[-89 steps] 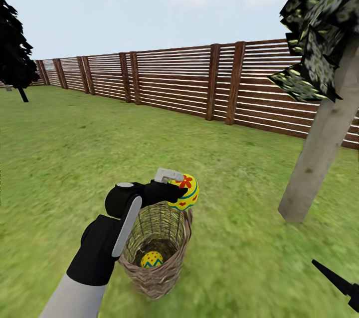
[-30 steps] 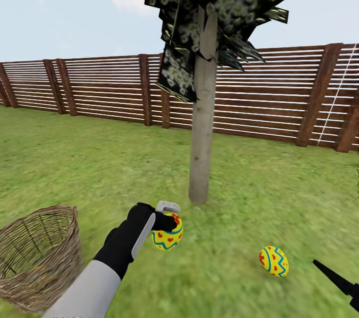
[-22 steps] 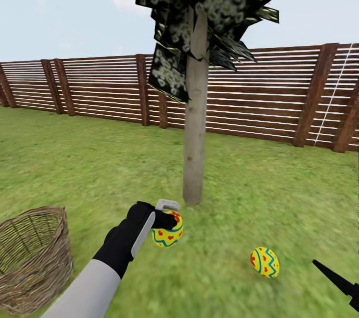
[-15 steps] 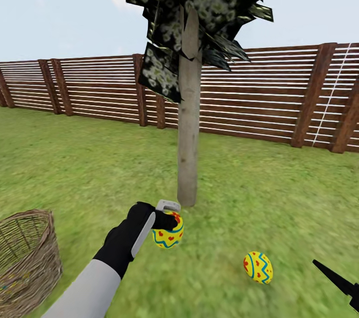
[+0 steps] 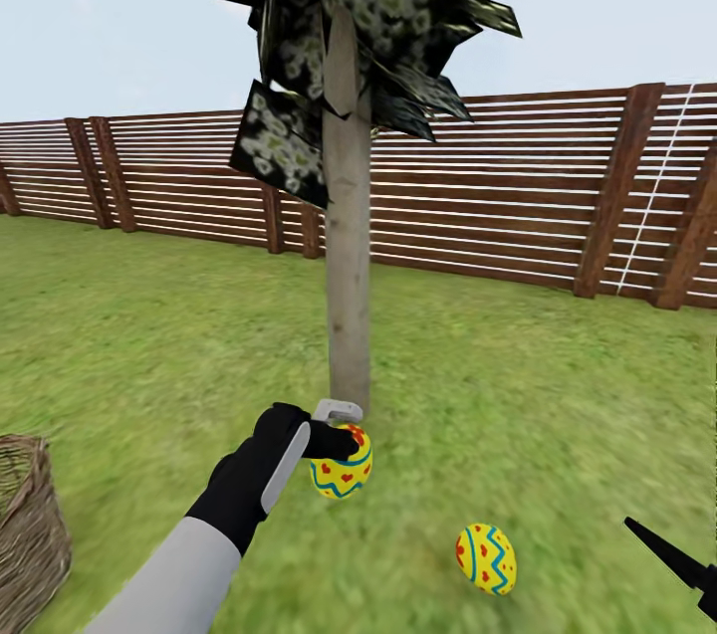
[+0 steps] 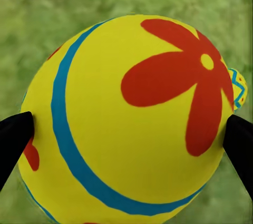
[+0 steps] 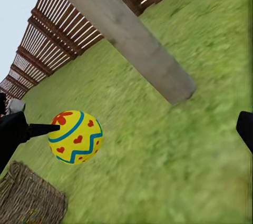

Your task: Take the three Easter eggs out of the wicker basket on the lawn in the garden, then place them on the lawn next to a single tree (choose any tree) so that all three eggs are next to the same tree and none are left in the basket.

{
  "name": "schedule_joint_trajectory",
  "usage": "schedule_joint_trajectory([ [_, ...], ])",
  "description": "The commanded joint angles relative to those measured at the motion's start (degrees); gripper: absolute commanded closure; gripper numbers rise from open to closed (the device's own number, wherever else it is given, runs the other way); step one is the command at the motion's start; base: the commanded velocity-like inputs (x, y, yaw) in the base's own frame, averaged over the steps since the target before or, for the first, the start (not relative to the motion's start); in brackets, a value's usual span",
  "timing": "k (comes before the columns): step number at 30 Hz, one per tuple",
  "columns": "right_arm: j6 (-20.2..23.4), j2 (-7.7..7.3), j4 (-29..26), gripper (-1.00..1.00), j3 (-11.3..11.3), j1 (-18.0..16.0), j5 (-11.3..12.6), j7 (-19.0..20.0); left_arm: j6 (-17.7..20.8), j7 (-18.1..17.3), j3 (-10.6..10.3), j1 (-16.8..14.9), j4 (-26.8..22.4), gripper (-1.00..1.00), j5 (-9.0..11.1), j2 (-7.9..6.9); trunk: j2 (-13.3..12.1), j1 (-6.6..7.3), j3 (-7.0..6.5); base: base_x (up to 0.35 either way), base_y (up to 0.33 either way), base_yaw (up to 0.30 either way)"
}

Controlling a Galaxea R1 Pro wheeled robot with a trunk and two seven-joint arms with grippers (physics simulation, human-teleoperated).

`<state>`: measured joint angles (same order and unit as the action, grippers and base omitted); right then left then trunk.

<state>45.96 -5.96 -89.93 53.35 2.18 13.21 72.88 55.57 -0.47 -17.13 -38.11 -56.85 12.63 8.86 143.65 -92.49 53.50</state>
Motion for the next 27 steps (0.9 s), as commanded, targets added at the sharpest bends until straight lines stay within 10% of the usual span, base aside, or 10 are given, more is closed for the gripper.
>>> schedule_joint_trajectory([
  [1, 0.43, -0.03, 0.02, -1.00, 0.00, 0.02, 0.32, -0.02, 0.24, -0.06, -0.01, -0.06, -0.02, 1.00, 0.02, 0.01, 0.02, -0.01, 0.05, 0.145, -0.295, 0.000],
  [27, 0.45, 0.00, -0.07, -1.00, 0.00, 0.05, 0.41, -0.02, 0.30, -0.06, -0.01, -0.12, 0.03, 1.00, 2.11, 0.09, 0.02, -0.01, 0.05, 0.086, -0.237, 0.000],
])
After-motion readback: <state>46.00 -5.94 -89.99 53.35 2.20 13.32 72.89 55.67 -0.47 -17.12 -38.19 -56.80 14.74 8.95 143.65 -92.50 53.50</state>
